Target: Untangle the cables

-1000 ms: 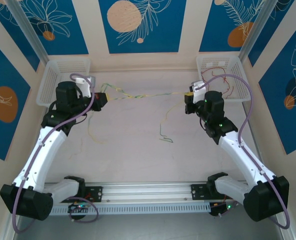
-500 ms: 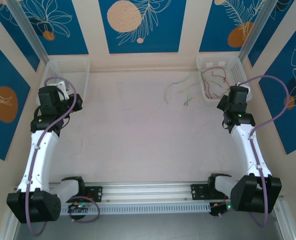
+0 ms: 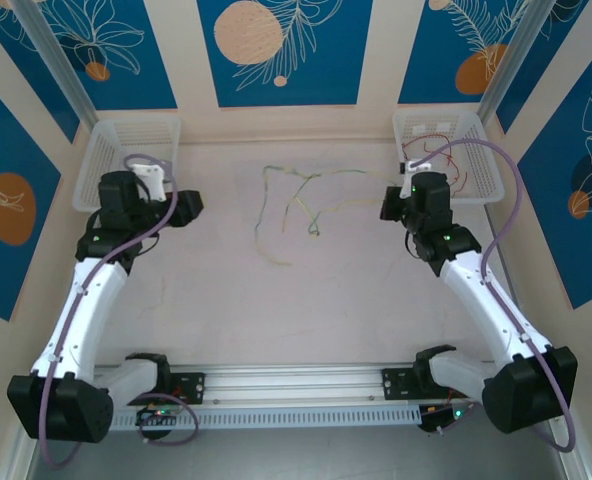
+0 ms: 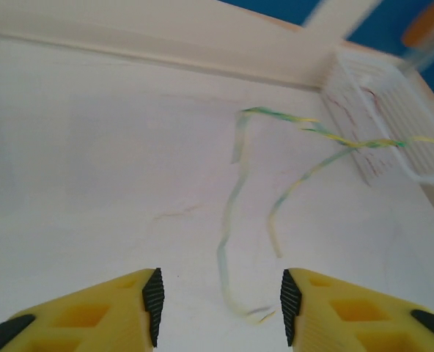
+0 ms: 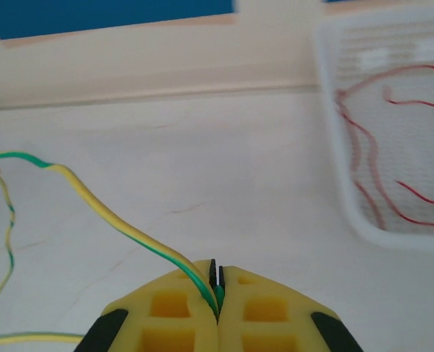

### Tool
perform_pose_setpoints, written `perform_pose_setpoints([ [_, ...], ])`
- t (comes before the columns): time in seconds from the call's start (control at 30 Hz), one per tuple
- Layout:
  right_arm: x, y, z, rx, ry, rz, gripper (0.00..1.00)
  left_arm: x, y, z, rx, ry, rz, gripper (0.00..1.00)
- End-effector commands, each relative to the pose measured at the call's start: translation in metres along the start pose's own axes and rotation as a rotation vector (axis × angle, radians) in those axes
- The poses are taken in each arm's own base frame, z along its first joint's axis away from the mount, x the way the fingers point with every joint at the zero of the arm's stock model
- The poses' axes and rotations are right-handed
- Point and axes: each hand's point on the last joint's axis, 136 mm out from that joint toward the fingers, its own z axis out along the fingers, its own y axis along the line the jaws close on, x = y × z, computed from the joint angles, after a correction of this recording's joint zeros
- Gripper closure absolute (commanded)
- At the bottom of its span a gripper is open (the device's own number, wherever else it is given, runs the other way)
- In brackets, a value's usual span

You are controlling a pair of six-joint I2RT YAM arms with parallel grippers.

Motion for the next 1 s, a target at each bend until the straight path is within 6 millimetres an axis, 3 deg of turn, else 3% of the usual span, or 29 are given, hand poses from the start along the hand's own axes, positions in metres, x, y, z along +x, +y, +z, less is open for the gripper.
perform_pose_setpoints([
  [0.0,-0.016,0.046,-0.021,-0.208,-0.131,-0.130,1.00,0.004,-0.045,0.006,0.140,0.003,0.139,0.50],
  [0.13,-0.011,0.077,-0.037,-0.335,-0.192,-0.181,1.00,0.018,-0.072,0.020,0.188,0.043,0.195,0.45],
  [0.23,-0.008,0.095,-0.050,-0.401,-0.244,-0.237,1.00,0.028,-0.077,0.032,0.206,0.084,0.183,0.44],
  [0.6,-0.018,0.096,-0.058,-0.367,-0.247,-0.188,1.00,0.061,-0.092,0.054,0.240,0.175,0.207,0.42],
  [0.8,-0.017,0.084,-0.046,-0.276,-0.187,-0.152,1.00,0.055,-0.096,0.049,0.236,0.151,0.224,0.45],
  [0.97,-0.014,0.081,-0.046,-0.268,-0.161,-0.116,1.00,0.041,-0.099,0.034,0.222,0.095,0.238,0.45],
])
